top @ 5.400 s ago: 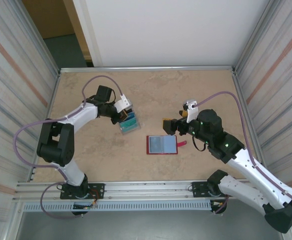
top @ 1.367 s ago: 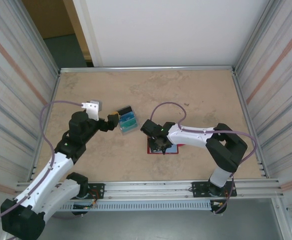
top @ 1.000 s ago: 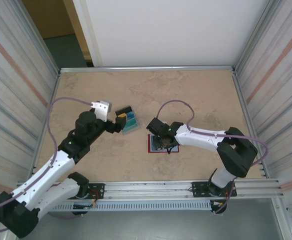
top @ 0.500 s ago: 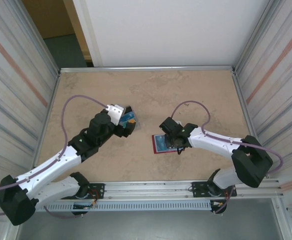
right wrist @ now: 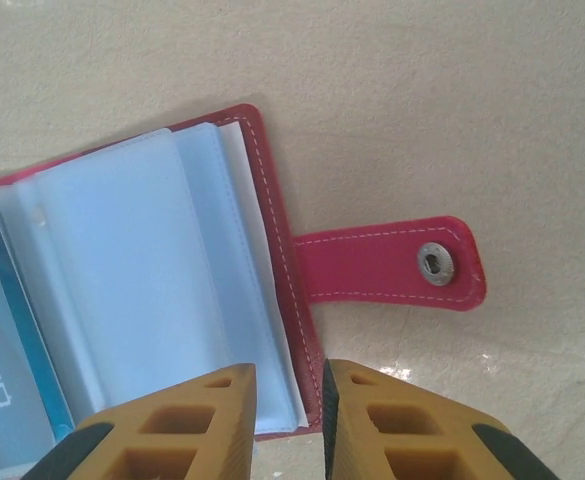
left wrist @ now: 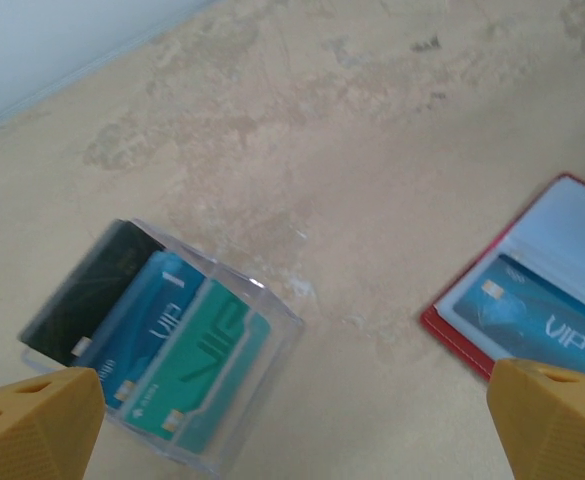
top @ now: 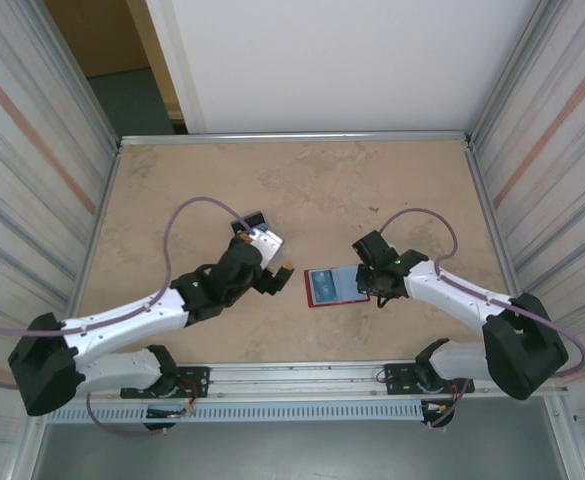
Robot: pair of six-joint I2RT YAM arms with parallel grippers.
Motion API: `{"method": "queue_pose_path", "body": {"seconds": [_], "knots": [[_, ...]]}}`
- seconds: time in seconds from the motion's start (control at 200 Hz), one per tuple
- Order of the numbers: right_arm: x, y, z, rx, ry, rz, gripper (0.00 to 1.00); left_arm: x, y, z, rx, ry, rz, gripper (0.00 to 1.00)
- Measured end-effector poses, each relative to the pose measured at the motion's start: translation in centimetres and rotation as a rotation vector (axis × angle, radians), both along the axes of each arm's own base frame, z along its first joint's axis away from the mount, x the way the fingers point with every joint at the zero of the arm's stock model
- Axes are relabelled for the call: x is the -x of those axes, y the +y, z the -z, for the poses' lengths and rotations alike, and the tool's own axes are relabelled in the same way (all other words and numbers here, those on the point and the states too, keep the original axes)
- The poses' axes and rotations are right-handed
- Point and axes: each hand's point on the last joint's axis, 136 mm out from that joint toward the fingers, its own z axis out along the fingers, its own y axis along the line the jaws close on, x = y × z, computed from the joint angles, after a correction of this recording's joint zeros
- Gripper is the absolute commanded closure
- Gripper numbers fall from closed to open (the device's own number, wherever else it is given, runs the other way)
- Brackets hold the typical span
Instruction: Take the credit cards out of the card holder
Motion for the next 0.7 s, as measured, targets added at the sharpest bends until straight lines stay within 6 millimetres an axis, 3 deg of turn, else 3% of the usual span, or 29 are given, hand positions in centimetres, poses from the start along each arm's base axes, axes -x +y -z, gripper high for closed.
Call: {"method": "queue_pose_path", "body": {"seconds": [0.085,0.256,0.431,0.697], "knots": [[0.0,0.3,-0.4,-0.052,-0.003,0.0,0.75,0.4,-1.1,1.6,-0.029,0.03,0.007,0.01],[-0.4,2.5,-2.1,-0.184,-0.04,-0.064,0.58,1.1,-3.1,4.9,-0.057,0.089,0.02,0.01],[-0.6,4.6,-2.6,-0.283,-0.036,-0.124,0.62,1.0,-5.0,7.8,-0.079,0.14,0.01,0.01],[-0.6,6.4,-1.1,-0.355,0.035,-0.159,0.71,-0.3,-7.3,9.0,-0.074,0.155,-0.004,0.01]]}}
